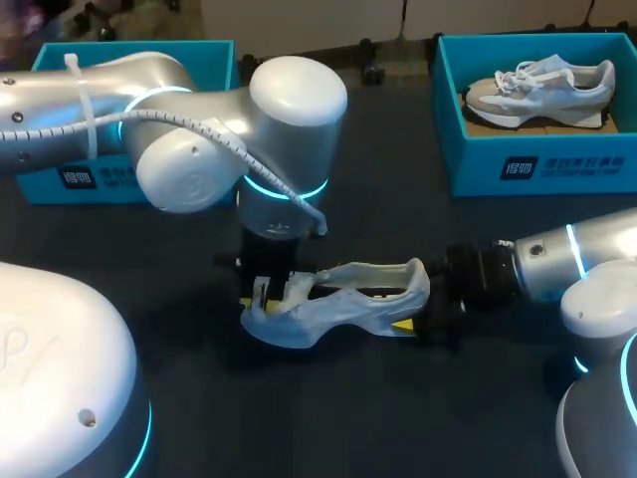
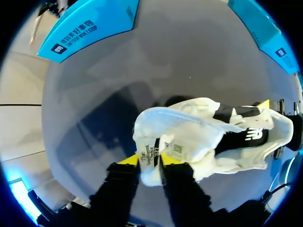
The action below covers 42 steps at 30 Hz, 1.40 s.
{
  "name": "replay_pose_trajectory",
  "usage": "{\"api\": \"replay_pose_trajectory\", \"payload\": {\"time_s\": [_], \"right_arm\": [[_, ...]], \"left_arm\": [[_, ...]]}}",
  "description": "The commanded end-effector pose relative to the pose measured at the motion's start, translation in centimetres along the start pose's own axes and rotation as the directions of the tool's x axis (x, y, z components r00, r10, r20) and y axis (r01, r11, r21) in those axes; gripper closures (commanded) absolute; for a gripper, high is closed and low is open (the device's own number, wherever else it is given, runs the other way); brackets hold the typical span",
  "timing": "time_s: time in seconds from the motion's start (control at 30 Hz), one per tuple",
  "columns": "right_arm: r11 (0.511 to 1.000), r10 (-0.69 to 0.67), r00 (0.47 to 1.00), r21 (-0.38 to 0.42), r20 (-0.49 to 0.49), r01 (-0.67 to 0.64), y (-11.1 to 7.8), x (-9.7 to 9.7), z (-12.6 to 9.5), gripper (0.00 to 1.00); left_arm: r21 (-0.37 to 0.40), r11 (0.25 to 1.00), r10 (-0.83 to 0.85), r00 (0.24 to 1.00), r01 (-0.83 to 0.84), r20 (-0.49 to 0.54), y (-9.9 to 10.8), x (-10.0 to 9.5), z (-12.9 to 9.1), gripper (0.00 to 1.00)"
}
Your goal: Take the shoe out of the shoebox, open the shoe tongue, remove and reinsert the insole, then place the shoe into the shoebox
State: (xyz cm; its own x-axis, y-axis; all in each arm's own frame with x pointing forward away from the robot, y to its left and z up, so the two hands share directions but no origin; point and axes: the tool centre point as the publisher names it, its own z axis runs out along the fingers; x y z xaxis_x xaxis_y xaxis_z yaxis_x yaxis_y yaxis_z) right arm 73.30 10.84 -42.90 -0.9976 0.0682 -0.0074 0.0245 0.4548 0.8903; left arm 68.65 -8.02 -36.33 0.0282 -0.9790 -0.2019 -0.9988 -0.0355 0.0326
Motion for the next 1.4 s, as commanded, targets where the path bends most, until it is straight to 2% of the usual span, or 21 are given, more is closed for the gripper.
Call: {"api": "replay_pose_trajectory", "payload": {"time_s": [0.03,0.07,0.1,0.13,0.17,0.2,0.3,0.33,0.43,0.67,0.93,1.1,1.17,1.23,1.3,1.4], "right_arm": [[1.0,0.0,1.0,0.002,0.002,0.0,-1.0,-0.5,0.4,1.0],[1.0,0.0,1.0,0.002,0.002,0.0,-1.0,-0.5,0.4,1.0],[1.0,0.0,1.0,0.002,0.002,0.0,-1.0,-0.5,0.4,1.0],[1.0,0.0,1.0,0.002,0.002,0.0,-1.0,-0.5,0.4,1.0],[1.0,0.0,1.0,0.002,0.002,0.0,-1.0,-0.5,0.4,1.0],[1.0,0.0,1.0,0.002,0.002,0.0,-1.0,-0.5,0.4,1.0],[1.0,0.0,1.0,0.002,0.002,0.0,-1.0,-0.5,0.4,1.0],[1.0,0.0,1.0,0.002,0.002,0.0,-1.0,-0.5,0.4,1.0],[1.0,0.0,1.0,0.002,0.002,0.0,-1.0,-0.5,0.4,1.0],[1.0,0.0,1.0,0.002,0.002,0.0,-1.0,-0.5,0.4,1.0],[1.0,0.0,1.0,0.002,0.002,0.0,-1.0,-0.5,0.4,1.0],[1.0,0.0,1.0,0.002,0.002,0.0,-1.0,-0.5,0.4,1.0],[1.0,0.0,1.0,0.002,0.002,0.0,-1.0,-0.5,0.4,1.0],[1.0,0.0,1.0,0.002,0.002,0.0,-1.0,-0.5,0.4,1.0],[1.0,0.0,1.0,0.002,0.002,0.0,-1.0,-0.5,0.4,1.0],[1.0,0.0,1.0,0.002,0.002,0.0,-1.0,-0.5,0.4,1.0]], "left_arm": [[-0.011,1.0,-0.009,1.0,0.009,0.002,-0.2,-0.2,0.9,0.54],[-0.015,1.0,-0.016,1.0,0.016,0.007,-0.3,-0.4,1.1,0.42],[-0.016,1.0,-0.017,1.0,0.017,0.008,-0.3,-0.5,1.2,0.38],[-0.018,1.0,-0.018,1.0,0.019,0.009,-0.4,-0.6,1.3,0.29],[-0.018,1.0,-0.019,1.0,0.019,0.01,-0.4,-0.7,1.4,0.25],[-0.019,1.0,-0.021,1.0,0.021,0.012,-0.5,-0.8,1.6,0.16],[-0.022,1.0,-0.02,1.0,0.02,0.015,-0.6,-1.0,1.7,0.07],[-0.02,1.0,-0.014,1.0,0.014,0.008,-0.7,-1.1,1.4,0.0],[-0.004,1.0,0.031,0.999,-0.031,-0.027,-0.8,-1.4,0.1,0.0],[0.103,0.97,0.231,0.968,-0.222,-0.092,-1.2,-1.3,-4.1,0.0],[0.253,0.852,0.492,0.866,-0.457,-0.091,-1.9,-0.6,-8.0,0.0],[0.318,0.705,0.685,0.725,-0.634,-0.071,-2.7,-0.4,-9.8,0.0],[0.338,0.581,0.796,0.603,-0.74,-0.047,-3.0,-0.5,-10.8,0.0],[0.354,0.485,0.857,0.515,-0.8,-0.011,-3.2,-0.5,-11.5,0.0],[0.369,0.35,0.919,0.393,-0.861,0.046,-3.5,-0.5,-12.3,0.0],[0.377,0.225,0.954,0.281,-0.898,0.101,-3.7,-0.3,-13.3,0.0]]}}
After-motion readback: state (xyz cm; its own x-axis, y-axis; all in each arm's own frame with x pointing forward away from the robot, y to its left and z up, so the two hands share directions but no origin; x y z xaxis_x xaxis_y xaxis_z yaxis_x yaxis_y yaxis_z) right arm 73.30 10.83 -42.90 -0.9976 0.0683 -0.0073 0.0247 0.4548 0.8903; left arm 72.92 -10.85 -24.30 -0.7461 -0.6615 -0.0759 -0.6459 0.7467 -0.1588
